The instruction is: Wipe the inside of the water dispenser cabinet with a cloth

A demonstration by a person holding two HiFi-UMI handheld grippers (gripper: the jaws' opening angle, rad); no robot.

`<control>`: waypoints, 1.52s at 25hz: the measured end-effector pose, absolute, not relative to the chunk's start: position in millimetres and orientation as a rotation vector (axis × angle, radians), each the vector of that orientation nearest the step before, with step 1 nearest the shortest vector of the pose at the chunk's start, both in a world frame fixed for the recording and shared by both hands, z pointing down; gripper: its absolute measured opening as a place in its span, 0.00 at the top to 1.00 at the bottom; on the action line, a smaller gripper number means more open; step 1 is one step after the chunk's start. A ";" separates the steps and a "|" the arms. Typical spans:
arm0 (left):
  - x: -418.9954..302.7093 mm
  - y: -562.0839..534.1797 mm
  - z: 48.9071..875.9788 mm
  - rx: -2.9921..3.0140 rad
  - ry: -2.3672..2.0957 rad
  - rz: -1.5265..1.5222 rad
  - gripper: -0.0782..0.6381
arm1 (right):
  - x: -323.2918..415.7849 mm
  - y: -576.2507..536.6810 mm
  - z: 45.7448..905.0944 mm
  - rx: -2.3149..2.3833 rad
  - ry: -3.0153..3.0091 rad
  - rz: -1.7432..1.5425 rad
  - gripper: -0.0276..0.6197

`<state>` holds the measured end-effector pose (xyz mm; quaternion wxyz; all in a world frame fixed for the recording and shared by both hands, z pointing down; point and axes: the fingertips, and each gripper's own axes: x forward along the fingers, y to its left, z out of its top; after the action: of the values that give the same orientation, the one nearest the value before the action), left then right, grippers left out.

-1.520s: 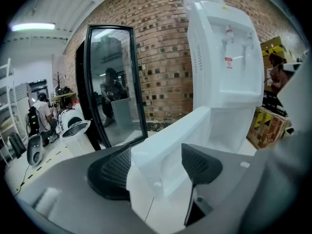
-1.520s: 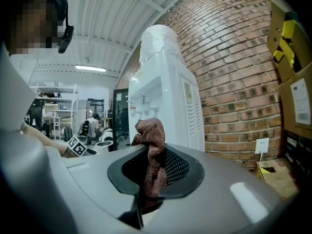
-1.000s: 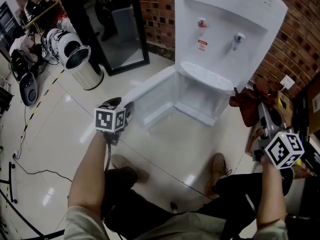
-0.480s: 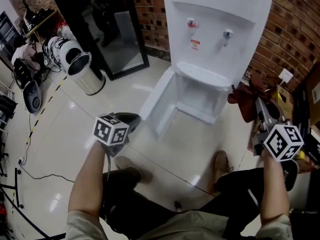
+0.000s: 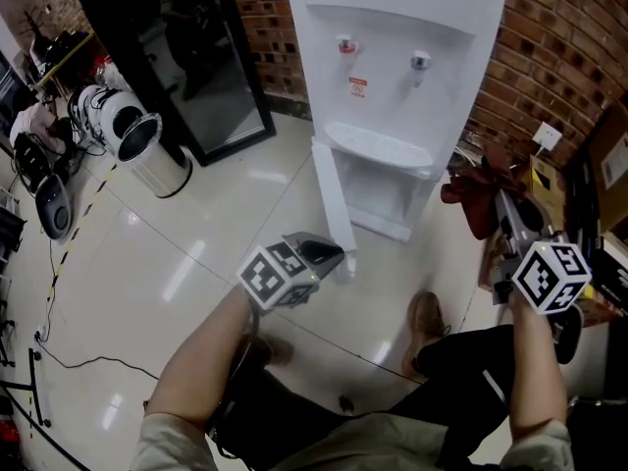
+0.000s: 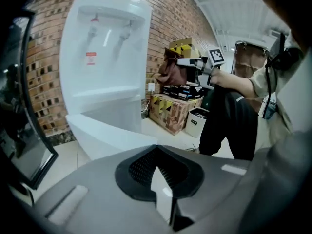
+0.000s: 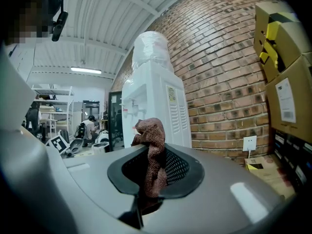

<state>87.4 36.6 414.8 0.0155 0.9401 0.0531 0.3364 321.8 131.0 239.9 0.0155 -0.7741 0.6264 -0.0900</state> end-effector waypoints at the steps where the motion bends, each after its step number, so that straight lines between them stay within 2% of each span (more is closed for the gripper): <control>1: 100.1 42.3 413.6 2.955 0.173 1.039 0.89 | 324.5 132.8 240.9 -2.413 1.937 -0.285 0.86; 12: 220.3 65.5 421.9 3.198 0.145 0.941 0.89 | 333.4 135.5 247.4 -2.379 1.946 -0.332 0.86; 21: 297.4 39.9 434.6 3.300 -0.134 0.805 0.89 | 346.2 140.1 249.9 -2.332 1.925 -0.374 0.86; 28: 323.9 10.6 452.7 3.313 -0.349 0.815 0.89 | 366.8 144.6 263.8 -2.387 1.903 -0.411 0.86; 38: 320.7 20.2 446.0 3.230 -0.355 0.780 0.89 | 371.5 131.6 273.2 -2.414 1.986 -0.396 0.86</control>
<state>320.7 20.2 446.0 -0.0999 0.9617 -0.1058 0.2322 371.5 131.6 273.2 -0.0049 -0.7661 0.6303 -0.1257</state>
